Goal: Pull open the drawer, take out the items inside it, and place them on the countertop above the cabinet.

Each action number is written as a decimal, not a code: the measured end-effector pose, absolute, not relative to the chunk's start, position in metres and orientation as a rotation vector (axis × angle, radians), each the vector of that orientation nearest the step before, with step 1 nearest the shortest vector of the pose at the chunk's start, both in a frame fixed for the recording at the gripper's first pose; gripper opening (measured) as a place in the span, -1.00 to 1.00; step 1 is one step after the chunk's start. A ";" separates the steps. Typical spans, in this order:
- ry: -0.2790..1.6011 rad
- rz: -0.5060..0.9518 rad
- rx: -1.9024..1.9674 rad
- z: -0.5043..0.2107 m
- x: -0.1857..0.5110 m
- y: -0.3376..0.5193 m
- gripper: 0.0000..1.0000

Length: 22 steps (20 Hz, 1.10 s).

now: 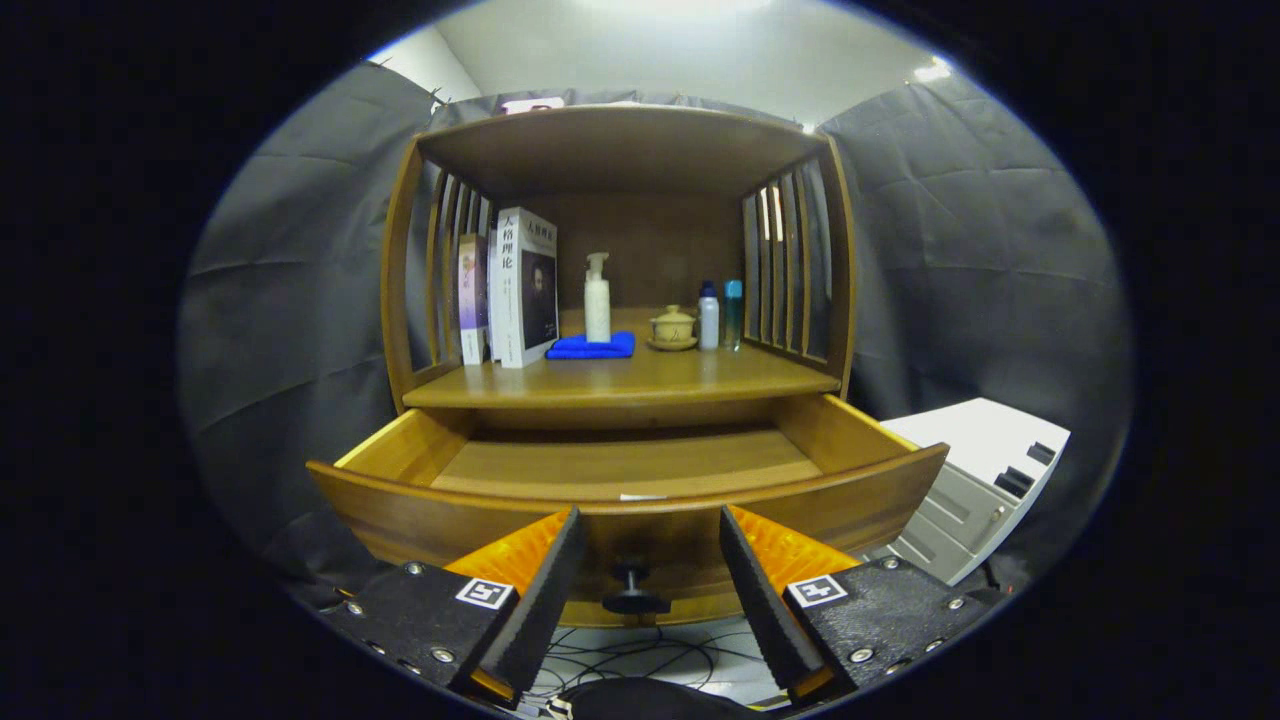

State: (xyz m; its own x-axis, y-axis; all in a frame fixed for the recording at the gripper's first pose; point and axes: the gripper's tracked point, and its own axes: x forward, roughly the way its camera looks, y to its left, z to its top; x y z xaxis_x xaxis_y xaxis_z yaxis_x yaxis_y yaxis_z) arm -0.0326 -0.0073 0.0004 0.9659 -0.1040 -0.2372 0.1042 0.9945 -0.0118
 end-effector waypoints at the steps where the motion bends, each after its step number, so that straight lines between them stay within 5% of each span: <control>1: 0.232 -0.115 -0.002 0.009 -0.028 -0.009 0.70; 11: 0.287 -0.184 -0.015 0.042 0.045 -0.019 0.74; 22: 0.635 -0.237 0.015 -0.044 0.104 -0.018 0.75</control>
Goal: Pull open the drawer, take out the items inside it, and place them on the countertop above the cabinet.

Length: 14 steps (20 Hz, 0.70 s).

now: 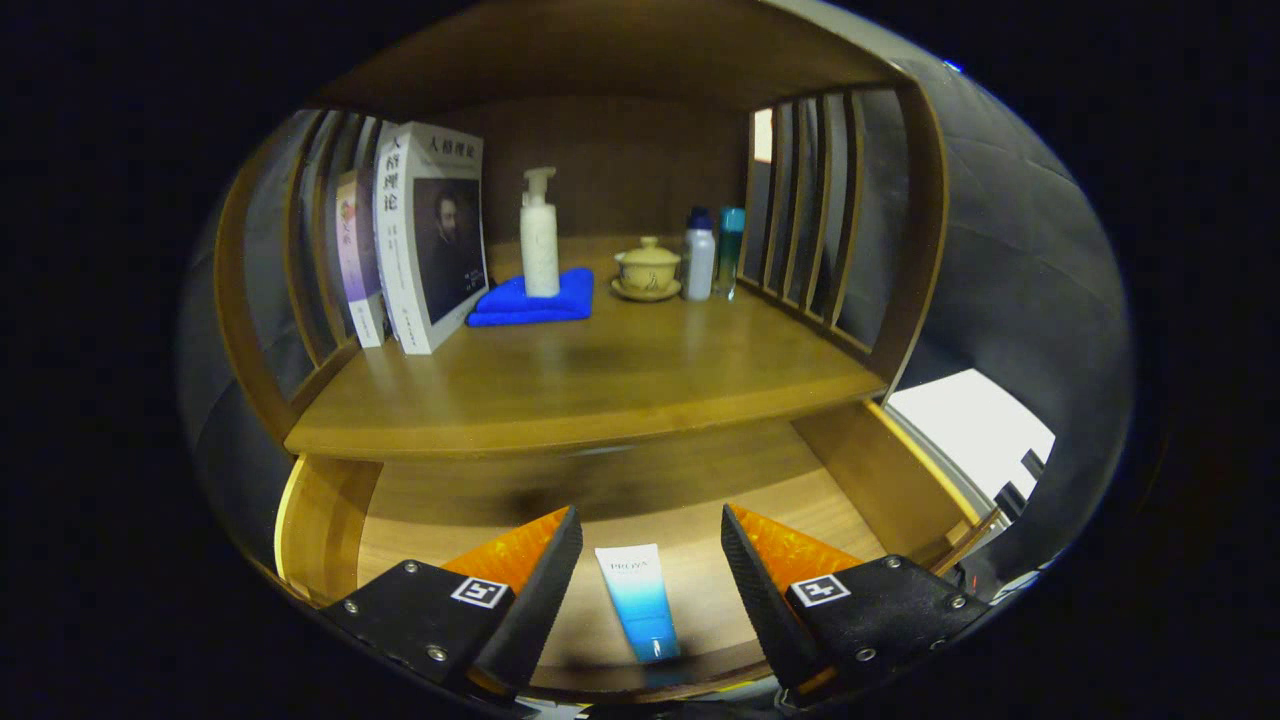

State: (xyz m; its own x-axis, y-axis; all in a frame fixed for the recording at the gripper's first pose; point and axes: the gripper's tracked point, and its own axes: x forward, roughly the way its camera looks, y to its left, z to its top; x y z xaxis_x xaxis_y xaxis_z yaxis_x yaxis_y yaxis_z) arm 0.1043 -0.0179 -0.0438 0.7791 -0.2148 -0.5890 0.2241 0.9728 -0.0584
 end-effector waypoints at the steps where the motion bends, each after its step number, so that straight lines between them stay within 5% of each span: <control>1: 0.671 -0.243 0.019 -0.053 0.105 -0.019 0.74; 14: 1.120 -0.253 0.039 -0.137 0.101 -0.012 0.76</control>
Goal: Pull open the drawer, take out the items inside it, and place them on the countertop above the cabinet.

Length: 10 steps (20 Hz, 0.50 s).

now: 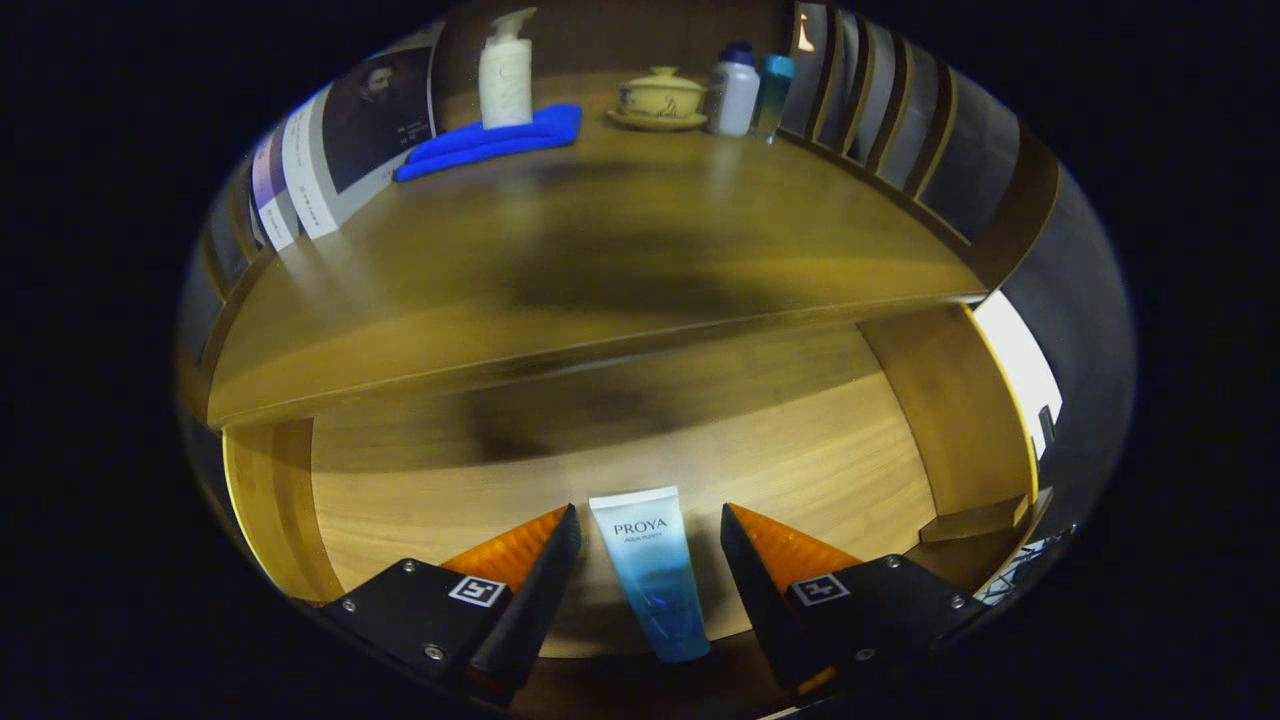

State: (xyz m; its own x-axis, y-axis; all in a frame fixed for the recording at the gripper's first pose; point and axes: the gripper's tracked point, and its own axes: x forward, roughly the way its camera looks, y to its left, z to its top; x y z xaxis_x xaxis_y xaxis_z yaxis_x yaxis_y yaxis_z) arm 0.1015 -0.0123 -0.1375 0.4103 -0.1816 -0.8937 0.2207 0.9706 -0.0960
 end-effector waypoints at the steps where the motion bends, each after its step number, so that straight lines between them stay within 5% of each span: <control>1: 1.153 -0.263 0.029 -0.142 0.098 -0.014 0.76; 10: 1.261 -0.258 0.051 -0.155 0.087 -0.010 0.67</control>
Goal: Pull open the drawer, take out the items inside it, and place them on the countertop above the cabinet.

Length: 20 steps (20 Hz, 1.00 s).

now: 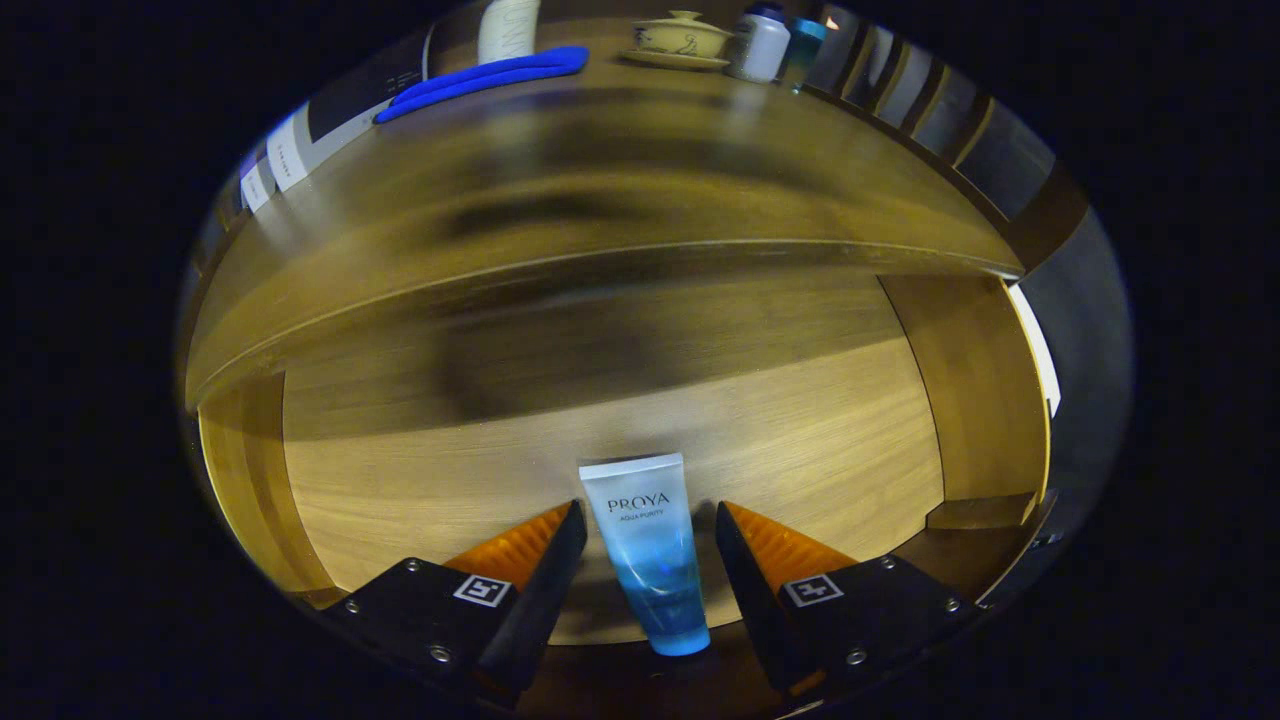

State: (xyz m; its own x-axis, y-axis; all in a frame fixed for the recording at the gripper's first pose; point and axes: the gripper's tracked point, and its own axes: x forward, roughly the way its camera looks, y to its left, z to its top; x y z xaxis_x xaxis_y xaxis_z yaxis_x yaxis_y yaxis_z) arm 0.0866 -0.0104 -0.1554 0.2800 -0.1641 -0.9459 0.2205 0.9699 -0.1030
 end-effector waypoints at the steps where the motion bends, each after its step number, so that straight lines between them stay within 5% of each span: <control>1: 1.263 -0.261 0.078 -0.156 0.088 -0.011 0.66; 8: 1.262 -0.253 0.150 -0.160 0.088 -0.007 0.55; 14: 1.240 -0.266 0.160 -0.159 0.088 -0.005 0.18; 20: 1.102 -0.258 0.182 -0.144 0.105 -0.008 0.03</control>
